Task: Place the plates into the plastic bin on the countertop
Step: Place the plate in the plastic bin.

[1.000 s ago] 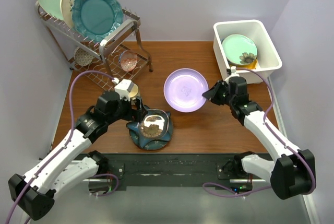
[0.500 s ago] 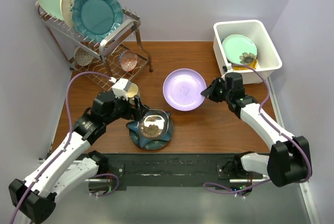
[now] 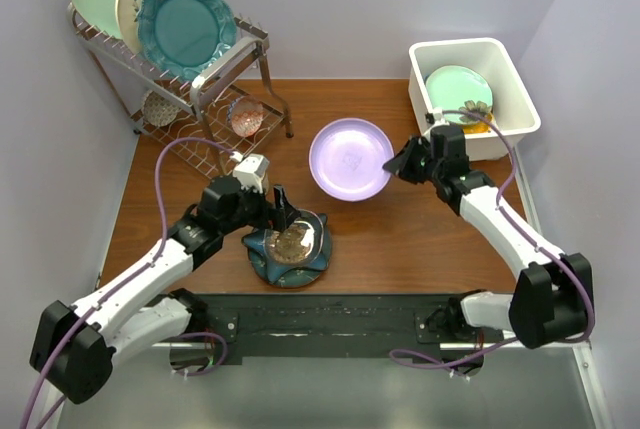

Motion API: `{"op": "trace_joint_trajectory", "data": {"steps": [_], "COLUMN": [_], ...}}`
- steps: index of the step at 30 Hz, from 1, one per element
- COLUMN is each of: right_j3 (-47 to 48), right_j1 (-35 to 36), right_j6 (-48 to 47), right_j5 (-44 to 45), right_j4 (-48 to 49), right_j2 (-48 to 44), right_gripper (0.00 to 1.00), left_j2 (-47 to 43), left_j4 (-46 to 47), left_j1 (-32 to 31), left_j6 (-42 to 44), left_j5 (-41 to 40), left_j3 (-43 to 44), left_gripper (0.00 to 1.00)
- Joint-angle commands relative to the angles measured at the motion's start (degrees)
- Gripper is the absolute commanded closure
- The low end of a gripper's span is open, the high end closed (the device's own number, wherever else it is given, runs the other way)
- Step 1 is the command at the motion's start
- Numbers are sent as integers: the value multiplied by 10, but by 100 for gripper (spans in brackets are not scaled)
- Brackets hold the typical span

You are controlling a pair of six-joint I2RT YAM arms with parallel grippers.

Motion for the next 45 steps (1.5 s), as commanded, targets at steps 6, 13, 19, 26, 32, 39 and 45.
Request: {"op": "trace_joint_trajectory", "data": {"steps": [6, 13, 19, 26, 32, 39, 45], "right_j3": [126, 158, 181, 201, 222, 241, 225], "right_j1": [-16, -52, -95, -138, -174, -204, -235], "right_j6": [2, 29, 56, 77, 83, 94, 128], "right_j5": [16, 18, 6, -14, -15, -27, -35], "right_j4": [21, 40, 60, 80, 89, 95, 142], "right_j2": [60, 92, 113, 138, 159, 181, 194], "right_gripper": [99, 100, 100, 100, 100, 100, 100], "left_j2": [-22, -54, -45, -45, -45, -41, -38], "left_j4": [66, 89, 92, 93, 87, 85, 85], "left_j1": [-12, -22, -29, -40, -51, -53, -58], "left_j6": [20, 27, 33, 38, 41, 41, 40], "left_j5": [11, 49, 55, 44, 27, 23, 29], "left_j3": [-4, -15, -17, -20, -22, -21, -24], "left_gripper": [4, 3, 3, 3, 4, 3, 3]}}
